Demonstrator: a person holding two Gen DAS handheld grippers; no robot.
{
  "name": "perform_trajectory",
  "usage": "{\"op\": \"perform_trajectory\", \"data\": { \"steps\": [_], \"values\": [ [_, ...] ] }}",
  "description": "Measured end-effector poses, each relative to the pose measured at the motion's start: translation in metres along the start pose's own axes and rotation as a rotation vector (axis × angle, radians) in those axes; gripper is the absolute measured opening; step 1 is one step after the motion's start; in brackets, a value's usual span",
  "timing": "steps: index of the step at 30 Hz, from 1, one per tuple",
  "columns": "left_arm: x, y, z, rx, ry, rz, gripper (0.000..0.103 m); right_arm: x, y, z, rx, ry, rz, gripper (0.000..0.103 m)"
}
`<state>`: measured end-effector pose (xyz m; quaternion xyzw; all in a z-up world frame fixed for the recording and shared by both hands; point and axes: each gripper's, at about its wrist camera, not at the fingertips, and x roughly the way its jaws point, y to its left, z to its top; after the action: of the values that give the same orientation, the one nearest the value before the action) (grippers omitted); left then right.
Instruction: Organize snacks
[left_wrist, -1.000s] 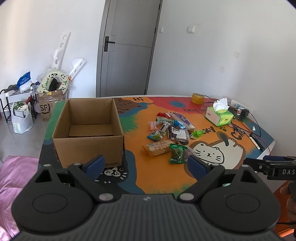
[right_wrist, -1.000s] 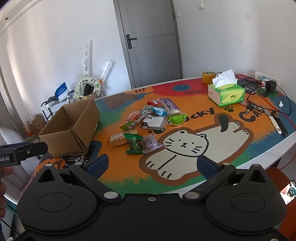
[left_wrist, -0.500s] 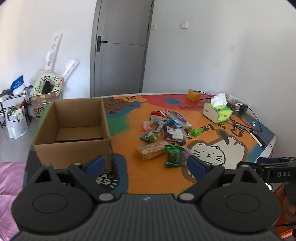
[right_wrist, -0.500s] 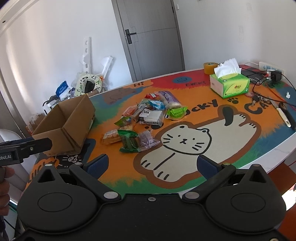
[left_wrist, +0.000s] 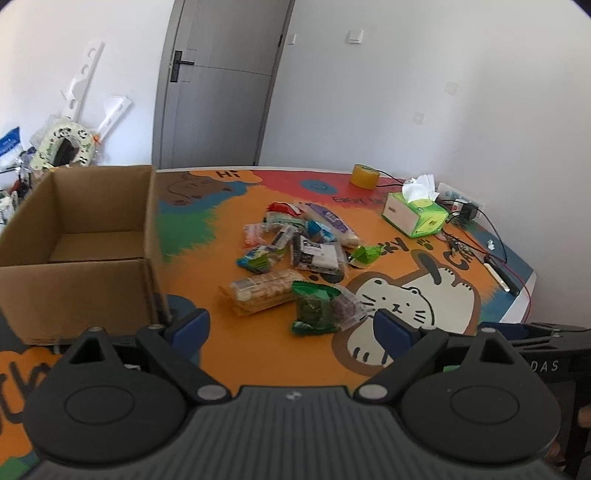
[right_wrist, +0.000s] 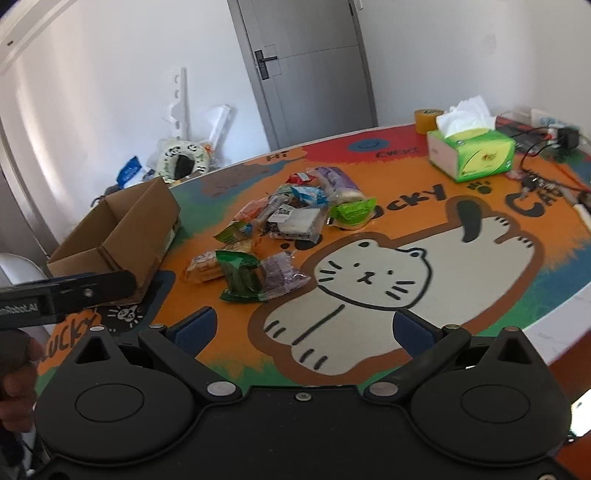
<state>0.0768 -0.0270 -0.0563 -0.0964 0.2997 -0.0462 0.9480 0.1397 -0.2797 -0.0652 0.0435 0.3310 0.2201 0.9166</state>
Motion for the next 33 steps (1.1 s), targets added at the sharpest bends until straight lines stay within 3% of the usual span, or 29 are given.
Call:
{"op": "perform_trajectory", "data": {
  "steps": [3,9,14,19,24,28,33],
  "values": [
    [0.011,-0.001,-0.002,-0.003,-0.004,-0.001,0.093,0.013,-0.008,0.002,0.027,0.031,0.037,0.103],
    [0.036,-0.004,-0.006,-0.020,0.015,-0.027,0.092,0.034,-0.018,0.005,0.042,0.038,0.016,0.103],
    [0.054,-0.006,-0.006,-0.006,-0.006,0.027,0.090,0.046,-0.034,0.010,0.082,0.051,0.036,0.103],
    [0.071,-0.006,-0.005,-0.031,0.006,0.001,0.087,0.053,-0.046,0.010,0.104,0.049,0.032,0.103],
    [0.092,-0.010,-0.008,-0.046,0.048,-0.005,0.062,0.061,-0.057,0.011,0.128,0.039,0.038,0.100],
    [0.108,-0.011,-0.010,-0.060,0.076,-0.013,0.055,0.069,-0.060,0.014,0.133,0.048,0.059,0.090],
    [0.121,-0.008,-0.011,-0.067,0.079,0.011,0.041,0.077,-0.053,0.016,0.103,0.048,0.086,0.086]
  ]
}}
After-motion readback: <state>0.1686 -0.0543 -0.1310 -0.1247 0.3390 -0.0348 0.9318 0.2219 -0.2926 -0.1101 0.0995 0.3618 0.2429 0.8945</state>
